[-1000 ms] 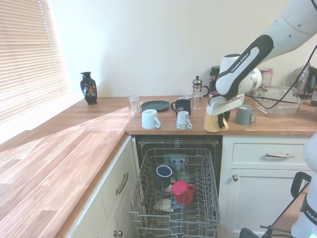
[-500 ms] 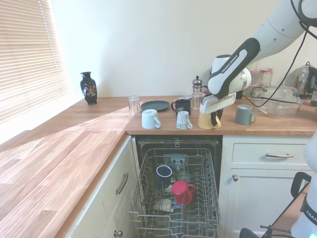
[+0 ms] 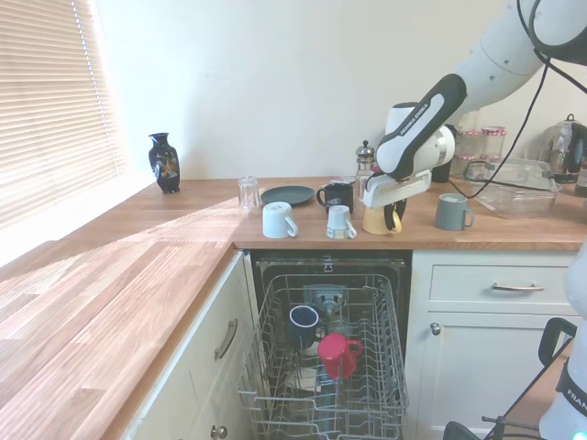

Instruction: Transfer the yellow mug from the dishwasher to the counter

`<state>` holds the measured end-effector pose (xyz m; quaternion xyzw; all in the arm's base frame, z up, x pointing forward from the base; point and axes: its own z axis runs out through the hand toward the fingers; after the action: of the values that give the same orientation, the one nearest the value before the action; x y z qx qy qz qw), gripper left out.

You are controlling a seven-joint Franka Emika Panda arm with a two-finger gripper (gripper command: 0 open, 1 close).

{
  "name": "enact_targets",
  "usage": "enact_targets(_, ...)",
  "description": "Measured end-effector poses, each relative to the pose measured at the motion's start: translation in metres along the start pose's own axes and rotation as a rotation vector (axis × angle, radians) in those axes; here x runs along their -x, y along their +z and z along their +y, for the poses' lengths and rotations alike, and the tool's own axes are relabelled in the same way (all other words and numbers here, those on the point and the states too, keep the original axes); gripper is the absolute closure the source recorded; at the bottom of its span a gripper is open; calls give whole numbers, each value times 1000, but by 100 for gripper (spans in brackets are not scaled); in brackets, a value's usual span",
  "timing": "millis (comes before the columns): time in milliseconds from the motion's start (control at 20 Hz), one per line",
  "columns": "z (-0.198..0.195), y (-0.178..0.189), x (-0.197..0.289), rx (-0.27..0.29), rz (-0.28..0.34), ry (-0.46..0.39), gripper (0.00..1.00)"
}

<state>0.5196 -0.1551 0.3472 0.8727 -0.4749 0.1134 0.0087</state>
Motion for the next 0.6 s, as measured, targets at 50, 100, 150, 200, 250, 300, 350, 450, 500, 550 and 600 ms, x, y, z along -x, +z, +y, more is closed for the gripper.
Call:
enact_targets(50, 0, 0, 0, 0, -1, 4, 0)
enact_targets(100, 0, 0, 0, 0, -1, 6, 0)
enact_targets(150, -1, 0, 1, 0, -1, 7, 0)
enact_targets(200, -2, 0, 1, -1, -1, 7, 0)
enact_targets(250, -3, 0, 2, -2, -1, 9, 0)
enact_targets(300, -4, 0, 3, -2, -1, 12, 0)
enact_targets(350, -5, -1, 4, -3, -1, 14, 0)
enact_targets(450, -9, -1, 7, -5, -1, 21, 0)
enact_targets(500, -11, -2, 9, -9, 2, 21, 0)
enact_targets(550, -15, -7, 10, -19, 10, 21, 0)
enact_targets(600, -18, -15, 12, -32, 21, 19, 0)
